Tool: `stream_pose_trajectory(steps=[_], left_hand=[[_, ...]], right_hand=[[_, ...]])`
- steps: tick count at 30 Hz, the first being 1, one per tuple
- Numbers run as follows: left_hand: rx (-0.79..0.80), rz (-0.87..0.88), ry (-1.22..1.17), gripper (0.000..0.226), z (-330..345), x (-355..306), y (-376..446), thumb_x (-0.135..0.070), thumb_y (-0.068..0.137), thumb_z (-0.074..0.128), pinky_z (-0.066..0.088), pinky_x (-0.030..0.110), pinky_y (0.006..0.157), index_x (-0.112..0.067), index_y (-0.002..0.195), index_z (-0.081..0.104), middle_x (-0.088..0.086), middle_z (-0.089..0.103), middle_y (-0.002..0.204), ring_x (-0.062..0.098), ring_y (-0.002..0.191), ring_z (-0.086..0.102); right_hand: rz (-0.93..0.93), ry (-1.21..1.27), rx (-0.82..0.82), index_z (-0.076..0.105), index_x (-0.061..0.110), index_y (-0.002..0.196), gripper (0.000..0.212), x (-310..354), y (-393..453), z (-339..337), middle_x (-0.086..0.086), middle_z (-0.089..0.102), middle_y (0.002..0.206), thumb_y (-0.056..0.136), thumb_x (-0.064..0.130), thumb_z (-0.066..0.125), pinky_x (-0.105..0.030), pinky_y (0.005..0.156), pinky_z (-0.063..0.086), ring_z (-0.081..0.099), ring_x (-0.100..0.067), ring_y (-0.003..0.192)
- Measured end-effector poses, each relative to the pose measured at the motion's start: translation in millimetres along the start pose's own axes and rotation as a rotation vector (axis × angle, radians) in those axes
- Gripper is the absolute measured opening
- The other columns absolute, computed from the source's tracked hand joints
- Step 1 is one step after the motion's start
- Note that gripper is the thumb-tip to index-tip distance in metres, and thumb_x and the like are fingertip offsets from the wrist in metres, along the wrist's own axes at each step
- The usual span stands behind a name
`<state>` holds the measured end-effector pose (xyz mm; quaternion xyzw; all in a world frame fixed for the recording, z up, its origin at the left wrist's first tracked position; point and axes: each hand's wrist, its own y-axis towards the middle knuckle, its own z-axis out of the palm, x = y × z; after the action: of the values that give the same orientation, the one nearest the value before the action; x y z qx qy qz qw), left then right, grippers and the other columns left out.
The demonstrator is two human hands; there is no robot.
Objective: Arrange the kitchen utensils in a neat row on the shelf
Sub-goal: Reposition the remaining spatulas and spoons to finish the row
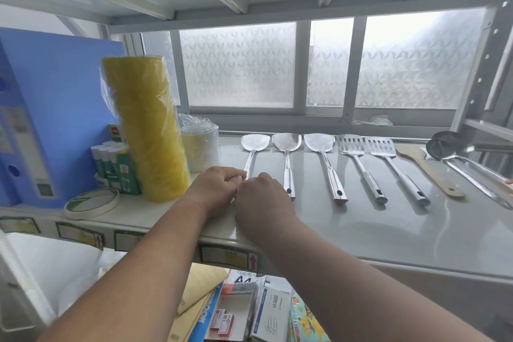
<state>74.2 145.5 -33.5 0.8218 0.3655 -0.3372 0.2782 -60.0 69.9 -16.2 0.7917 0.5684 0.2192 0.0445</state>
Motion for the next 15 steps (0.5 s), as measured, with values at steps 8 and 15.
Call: stream_pose_trajectory(steps=[8,15], left_hand=[[0.003,0.015,0.013,0.027,-0.4,0.5,-0.1,-0.028,0.104,0.062,0.049,0.021,0.093,-0.028,0.124,0.080,-0.014,0.079,0.106,-0.005,0.099,0.068],[0.002,0.019,0.023,0.028,-0.8,-1.3,-1.5,-0.029,0.105,0.061,0.048,0.023,0.095,-0.028,0.126,0.079,-0.013,0.077,0.108,-0.012,0.097,0.062]], right_hand=[[-0.015,0.009,-0.037,0.067,0.012,0.123,0.036,-1.5,-0.3,1.4,-0.017,0.059,0.115,0.096,0.012,0.044,-0.035,0.089,0.044,0.057,-0.034,0.109],[-0.038,0.000,-0.067,0.065,0.013,0.125,0.035,-3.6,-0.4,3.6,-0.016,0.058,0.116,0.098,0.015,0.043,-0.035,0.088,0.043,0.057,-0.034,0.109]])
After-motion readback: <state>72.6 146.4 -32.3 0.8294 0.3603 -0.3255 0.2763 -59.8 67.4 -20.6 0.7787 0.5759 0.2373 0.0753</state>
